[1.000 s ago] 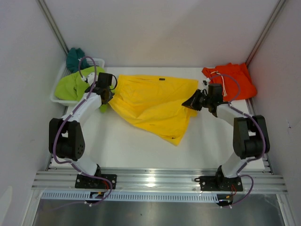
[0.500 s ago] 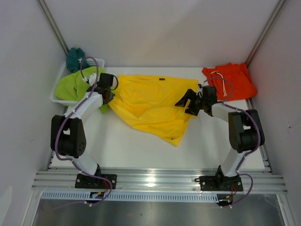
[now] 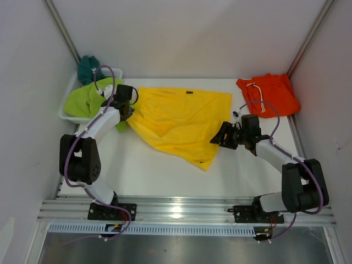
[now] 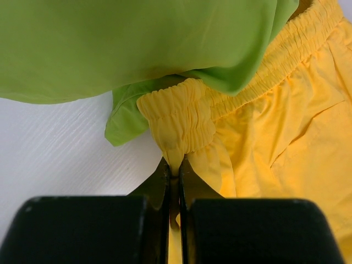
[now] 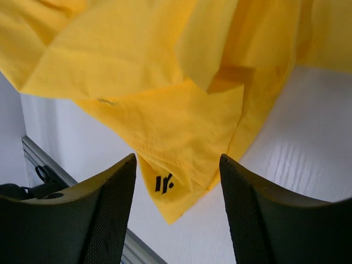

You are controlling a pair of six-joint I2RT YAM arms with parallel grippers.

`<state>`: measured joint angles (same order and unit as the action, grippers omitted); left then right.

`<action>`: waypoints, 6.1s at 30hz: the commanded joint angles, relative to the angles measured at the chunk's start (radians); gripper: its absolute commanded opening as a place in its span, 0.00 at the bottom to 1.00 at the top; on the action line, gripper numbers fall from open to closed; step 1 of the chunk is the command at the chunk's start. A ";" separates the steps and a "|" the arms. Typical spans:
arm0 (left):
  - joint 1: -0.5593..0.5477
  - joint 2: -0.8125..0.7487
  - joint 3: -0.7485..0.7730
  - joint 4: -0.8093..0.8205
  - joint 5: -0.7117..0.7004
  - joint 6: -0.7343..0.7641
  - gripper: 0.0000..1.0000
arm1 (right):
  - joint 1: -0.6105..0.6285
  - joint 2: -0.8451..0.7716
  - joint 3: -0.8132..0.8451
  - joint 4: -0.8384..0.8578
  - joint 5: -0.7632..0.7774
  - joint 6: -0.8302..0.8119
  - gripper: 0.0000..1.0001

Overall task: Fold and stack the shorts
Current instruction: Flatten the shorts out

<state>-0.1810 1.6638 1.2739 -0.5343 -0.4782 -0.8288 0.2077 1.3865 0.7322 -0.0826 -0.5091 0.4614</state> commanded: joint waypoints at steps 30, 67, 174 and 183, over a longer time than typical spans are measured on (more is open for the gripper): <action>-0.008 -0.021 0.038 0.007 -0.039 0.019 0.00 | 0.108 0.082 -0.154 0.133 -0.016 0.083 0.54; -0.012 -0.045 0.016 0.036 -0.022 0.028 0.00 | 0.125 0.252 -0.168 0.420 -0.037 0.210 0.28; -0.032 -0.254 -0.620 0.416 0.354 -0.006 0.80 | 0.128 -0.736 -0.355 -0.258 0.239 0.072 0.00; -0.031 -0.224 -0.505 0.407 0.316 -0.007 0.07 | 0.269 -0.777 -0.412 -0.235 0.259 0.112 0.00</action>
<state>-0.2073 1.4181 0.6476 -0.1356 -0.1291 -0.8391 0.4248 0.6304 0.3294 -0.3302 -0.2760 0.5503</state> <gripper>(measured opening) 0.135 0.021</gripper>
